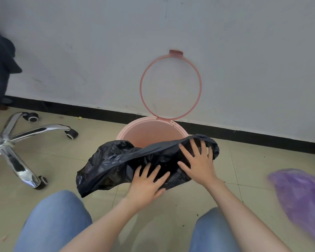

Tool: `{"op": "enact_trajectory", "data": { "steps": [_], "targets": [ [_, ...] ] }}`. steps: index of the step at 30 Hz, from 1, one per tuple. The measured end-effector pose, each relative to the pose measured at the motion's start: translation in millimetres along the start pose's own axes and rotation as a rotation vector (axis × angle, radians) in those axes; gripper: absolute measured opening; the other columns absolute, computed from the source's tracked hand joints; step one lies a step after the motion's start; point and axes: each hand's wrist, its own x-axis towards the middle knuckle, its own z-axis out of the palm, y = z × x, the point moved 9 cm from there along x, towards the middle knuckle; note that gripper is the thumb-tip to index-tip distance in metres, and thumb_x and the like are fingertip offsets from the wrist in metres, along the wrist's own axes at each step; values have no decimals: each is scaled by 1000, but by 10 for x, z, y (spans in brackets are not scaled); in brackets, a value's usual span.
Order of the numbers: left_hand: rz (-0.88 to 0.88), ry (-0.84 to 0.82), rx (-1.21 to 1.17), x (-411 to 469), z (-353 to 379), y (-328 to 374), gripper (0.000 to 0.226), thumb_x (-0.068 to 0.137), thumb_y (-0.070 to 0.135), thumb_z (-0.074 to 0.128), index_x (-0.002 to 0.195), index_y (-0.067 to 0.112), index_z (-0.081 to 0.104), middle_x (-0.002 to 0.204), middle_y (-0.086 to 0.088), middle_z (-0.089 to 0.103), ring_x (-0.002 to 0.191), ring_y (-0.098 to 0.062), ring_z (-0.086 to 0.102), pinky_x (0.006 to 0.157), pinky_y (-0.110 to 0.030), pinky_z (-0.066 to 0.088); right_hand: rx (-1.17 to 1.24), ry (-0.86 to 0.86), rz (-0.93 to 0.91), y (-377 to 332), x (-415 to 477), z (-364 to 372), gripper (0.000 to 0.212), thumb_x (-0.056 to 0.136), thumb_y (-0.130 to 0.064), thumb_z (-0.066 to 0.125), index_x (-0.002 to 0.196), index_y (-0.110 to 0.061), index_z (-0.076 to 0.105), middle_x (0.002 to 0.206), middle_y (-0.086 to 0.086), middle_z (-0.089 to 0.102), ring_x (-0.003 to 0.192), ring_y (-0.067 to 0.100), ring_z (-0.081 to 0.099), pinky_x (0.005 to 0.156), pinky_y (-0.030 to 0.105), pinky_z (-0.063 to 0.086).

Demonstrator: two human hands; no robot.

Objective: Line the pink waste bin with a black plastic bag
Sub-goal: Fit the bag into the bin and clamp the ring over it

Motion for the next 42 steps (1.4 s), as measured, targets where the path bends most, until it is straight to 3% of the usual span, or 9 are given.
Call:
{"op": "enact_trajectory", "data": {
  "steps": [4,9,14,17,20,26,33,37,42],
  "targets": [
    [30,54,21,-21,1,25,45,79,49,36,121,35,43,113,3,70,101,-26,67,80,-43,54,167,-292,121,216,355,316,63,87,-67,21,143,-43,7,159,3,-4,143,38,0,113,58,7],
    [48,58,35,-32,22,29,47,81,50,35,125,34,40,119,4,67,106,-21,65,85,-41,53,505,-385,211,256,638,544,62,91,-53,40,145,-37,14,158,8,5,143,34,13,115,49,21],
    [37,46,57,-29,7,8,57,79,57,34,126,25,42,122,-3,65,118,-23,49,91,-43,50,357,-301,194,257,546,337,50,94,-46,39,141,-34,29,155,13,15,140,35,19,112,47,28],
    [35,276,70,-62,-338,71,56,80,51,42,125,19,44,126,-9,61,123,-25,37,101,-46,38,250,-130,179,223,432,111,45,96,-39,39,139,-27,36,154,15,19,141,34,16,112,46,24],
    [-129,491,108,-76,-805,-111,52,79,39,46,127,20,45,135,-18,50,126,-33,33,100,-50,29,267,-178,260,217,379,151,55,95,-44,39,144,-31,20,157,13,4,142,37,7,111,51,23],
    [-509,290,55,14,-834,-1035,76,66,42,73,131,16,44,138,-29,41,128,-46,23,55,-50,55,321,-322,255,-1,430,414,72,93,-44,44,146,-32,-2,157,12,-13,141,42,4,108,52,28],
    [-637,-40,-230,210,-304,-1659,78,86,60,38,145,32,-6,155,-14,-15,140,-35,-20,110,-54,22,302,-335,207,-29,458,470,79,90,-38,53,146,-32,-3,156,12,-18,142,41,1,113,47,23],
    [-756,-76,-583,147,-10,-1805,84,85,52,50,145,31,-4,156,-14,-6,143,-33,-8,112,-53,16,287,-355,148,-76,520,481,82,89,-36,56,146,-32,-2,155,12,-20,143,39,-1,115,46,19],
    [-730,131,-938,-24,-98,-1713,75,88,27,57,146,19,11,147,-8,36,133,-26,36,104,-35,33,223,-398,58,-98,632,505,84,87,-38,59,146,-33,-1,155,12,-21,144,37,-2,116,45,17]
  ]
}}
